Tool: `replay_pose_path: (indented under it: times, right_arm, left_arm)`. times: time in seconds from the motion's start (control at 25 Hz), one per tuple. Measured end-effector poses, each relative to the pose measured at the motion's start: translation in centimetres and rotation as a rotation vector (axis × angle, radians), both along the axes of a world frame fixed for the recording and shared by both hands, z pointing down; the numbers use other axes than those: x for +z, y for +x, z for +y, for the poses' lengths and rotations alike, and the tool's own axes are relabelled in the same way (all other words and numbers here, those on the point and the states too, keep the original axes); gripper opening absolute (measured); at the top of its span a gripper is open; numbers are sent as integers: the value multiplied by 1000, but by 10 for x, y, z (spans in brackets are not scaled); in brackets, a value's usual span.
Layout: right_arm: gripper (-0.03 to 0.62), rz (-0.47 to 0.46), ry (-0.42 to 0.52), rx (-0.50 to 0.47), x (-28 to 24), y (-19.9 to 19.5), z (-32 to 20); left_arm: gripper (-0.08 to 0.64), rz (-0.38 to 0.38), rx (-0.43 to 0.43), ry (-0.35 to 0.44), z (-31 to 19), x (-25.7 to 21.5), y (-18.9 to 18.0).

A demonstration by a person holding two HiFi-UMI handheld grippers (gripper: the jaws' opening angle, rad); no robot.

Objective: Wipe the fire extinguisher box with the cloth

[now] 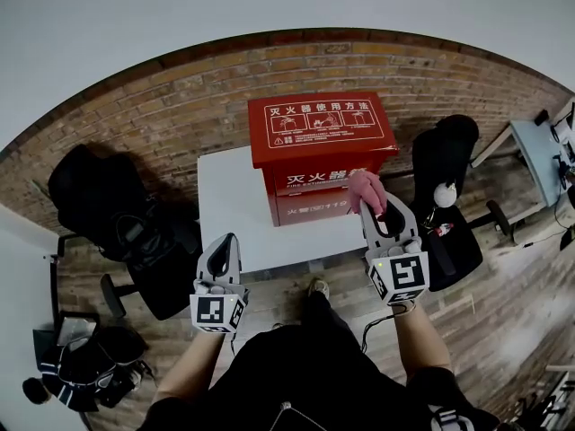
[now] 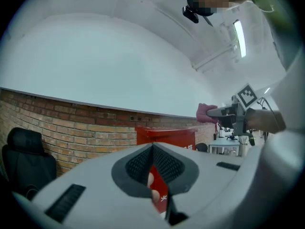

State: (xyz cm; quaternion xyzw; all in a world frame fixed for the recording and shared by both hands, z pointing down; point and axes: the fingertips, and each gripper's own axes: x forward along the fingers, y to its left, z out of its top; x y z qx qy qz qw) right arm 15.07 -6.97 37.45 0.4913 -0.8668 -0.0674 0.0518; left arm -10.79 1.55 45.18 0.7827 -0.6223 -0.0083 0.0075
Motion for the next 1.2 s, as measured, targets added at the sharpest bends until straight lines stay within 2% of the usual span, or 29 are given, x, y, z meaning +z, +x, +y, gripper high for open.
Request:
replay_pose_path:
  times: [0.28, 0.56, 0.76, 1.0, 1.2]
  right_arm:
    - [117, -75, -124, 12, 44, -17, 66]
    - [115, -45, -212, -41, 91, -17, 85]
    - [115, -9, -184, -71, 89, -9, 87]
    - [115, -7, -187, -72, 95, 9, 85]
    - [115, 7, -173, -74, 94, 15, 88]
  left_arm:
    - [21, -30, 59, 6, 51, 1, 4]
    - [21, -39, -2, 16, 81, 2, 5]
    - [21, -17, -28, 0, 83, 6, 25]
    - [21, -1, -5, -10, 78, 11, 63]
    - [21, -5, 20, -13, 80, 15, 75]
